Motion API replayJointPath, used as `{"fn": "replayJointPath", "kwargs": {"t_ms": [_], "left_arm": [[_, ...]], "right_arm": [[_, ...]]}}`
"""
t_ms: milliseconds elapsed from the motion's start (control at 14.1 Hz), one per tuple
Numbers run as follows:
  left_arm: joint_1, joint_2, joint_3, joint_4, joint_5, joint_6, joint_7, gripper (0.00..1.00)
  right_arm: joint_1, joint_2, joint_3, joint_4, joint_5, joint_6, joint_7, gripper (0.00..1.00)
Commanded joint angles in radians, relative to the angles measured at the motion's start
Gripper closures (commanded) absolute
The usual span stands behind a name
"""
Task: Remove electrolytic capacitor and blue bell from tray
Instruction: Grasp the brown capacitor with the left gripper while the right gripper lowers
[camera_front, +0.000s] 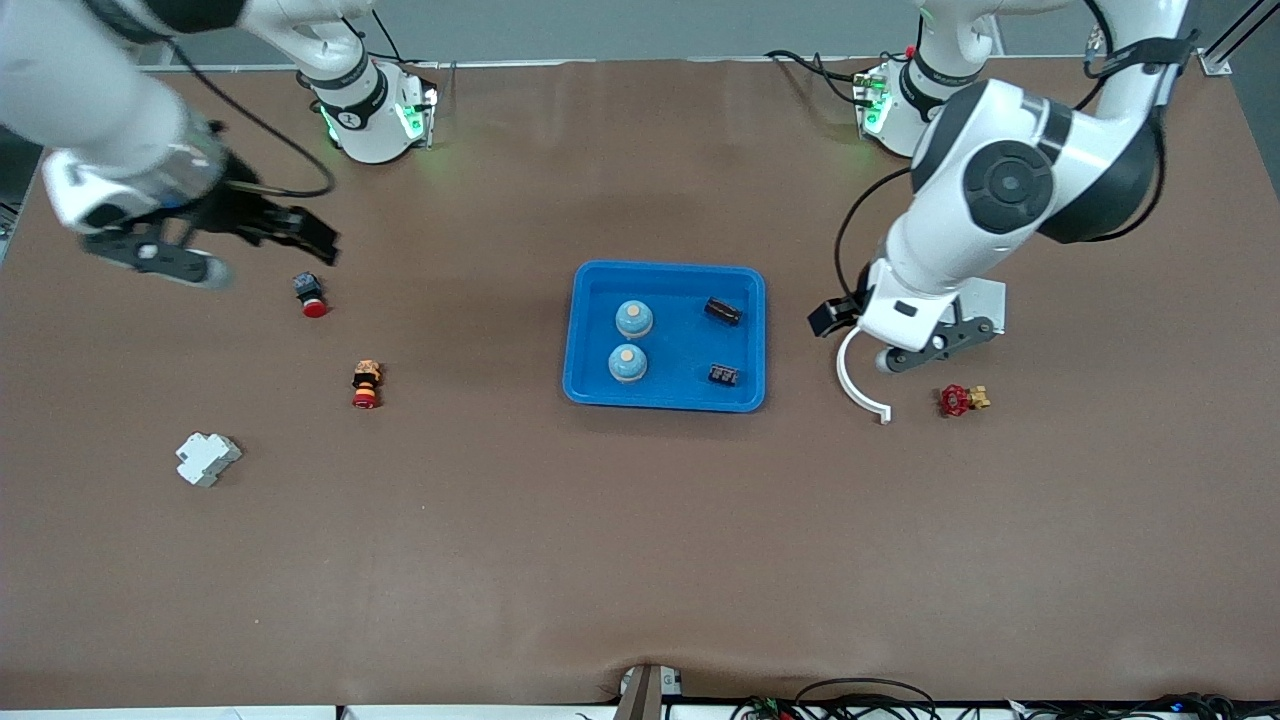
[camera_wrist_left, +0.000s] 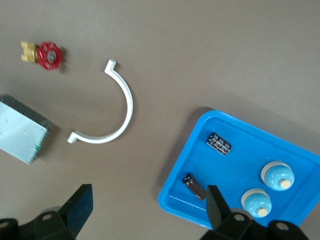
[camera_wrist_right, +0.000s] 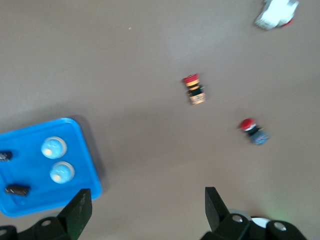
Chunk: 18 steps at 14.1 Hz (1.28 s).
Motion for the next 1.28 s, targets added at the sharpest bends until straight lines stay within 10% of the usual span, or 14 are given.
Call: {"fn": "replayJointPath", "kwargs": {"t_ms": [0,355,1209], "left_arm": [[-0.065,0.027,0.000,-0.024,0.058,0.045,-0.184,0.00],[-0.191,0.143,-0.002,-0.009,0.241,0.077,-0.546,0.00],[-0.284,0.271,-0.003,-0.147,0.243,0.286,-1.138,0.11]], "right_arm": [[-0.016,-0.022,0.135,-0.143,-0.003,0.149,0.198,0.00],[-0.067,-0.003,0.327,-0.255,-0.044,0.323,0.408,0.00],[-0.068,0.223,0.487,-0.266,-0.101,0.536,0.776,0.00]]}}
